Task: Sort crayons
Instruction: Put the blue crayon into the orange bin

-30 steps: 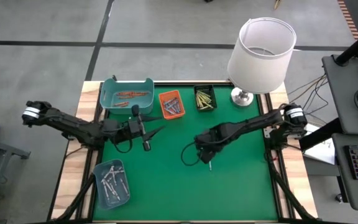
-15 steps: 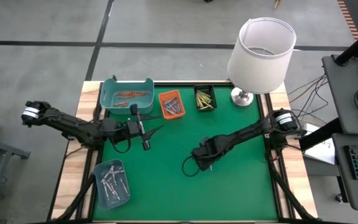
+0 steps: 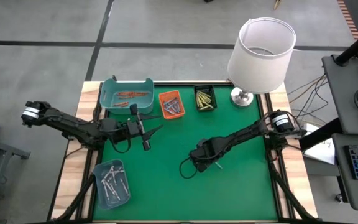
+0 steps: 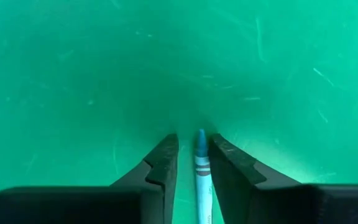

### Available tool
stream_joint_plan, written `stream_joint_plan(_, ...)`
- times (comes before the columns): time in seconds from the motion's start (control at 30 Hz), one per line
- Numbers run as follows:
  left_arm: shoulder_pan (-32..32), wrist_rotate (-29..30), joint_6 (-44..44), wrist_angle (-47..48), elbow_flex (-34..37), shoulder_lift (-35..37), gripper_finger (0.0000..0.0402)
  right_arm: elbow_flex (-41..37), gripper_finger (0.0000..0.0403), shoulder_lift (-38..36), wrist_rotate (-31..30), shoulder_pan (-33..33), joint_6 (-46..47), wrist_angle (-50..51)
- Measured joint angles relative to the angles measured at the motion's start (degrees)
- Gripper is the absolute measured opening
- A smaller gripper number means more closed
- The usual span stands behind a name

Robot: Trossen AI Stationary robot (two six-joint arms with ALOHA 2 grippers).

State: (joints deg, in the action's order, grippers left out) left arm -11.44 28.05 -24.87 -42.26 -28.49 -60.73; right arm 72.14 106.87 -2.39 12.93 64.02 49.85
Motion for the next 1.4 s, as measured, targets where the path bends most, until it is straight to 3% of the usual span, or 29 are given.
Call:
stream_joint_plan(0.27,0.0,-0.02,0.97,-1.48,0.0,-0.02,0.0162,-0.09,0.0018,-0.2,-0.24,0.0,-5.97,-0.96)
stream_joint_plan(0.4,-0.06,-0.07,3.38,-3.19,0.0,-0.02,0.0162,1.16,0.001,-0.84,-2.35,-0.29,-11.97,-1.25)
stream_joint_plan(0.57,-0.84,-0.11,8.81,-3.67,0.0,0.13,0.0162,3.33,0.0009,-3.85,-6.27,-2.71,-22.89,-8.44)
stream_joint_plan(0.67,-2.31,-0.13,11.79,-3.64,0.0,0.09,0.0162,3.56,0.0009,-4.96,-10.61,-5.56,-34.18,-17.56)
stream_joint_plan(0.77,-4.53,-0.2,13.57,-4.33,0.0,0.07,0.0162,3.52,0.0009,-5.44,-15.61,-10.4,-50.17,-35.36)
stream_joint_plan(0.9,-7.89,-0.22,15.55,-5.91,0.0,0.58,0.0162,3.38,0.0009,-3.62,-15.77,-18.43,-63.61,-60.05)
stream_joint_plan(1.1,-11.82,0.12,15.92,-6.1,0.0,1.69,0.0162,2.45,0.0009,3.14,-15.82,-27.6,-63.42,-76.41)
stream_joint_plan(1.2,-12.62,1.04,15.88,-5.78,0.0,1.75,0.0162,2.33,0.0012,6.1,-15.31,-29.81,-58.12,-77.06)
stream_joint_plan(1.4,-12.92,4.86,17.45,-3.62,0.01,1.77,0.0162,2.36,0.0056,7.21,-13.7,-30.76,-56.82,-76.63)
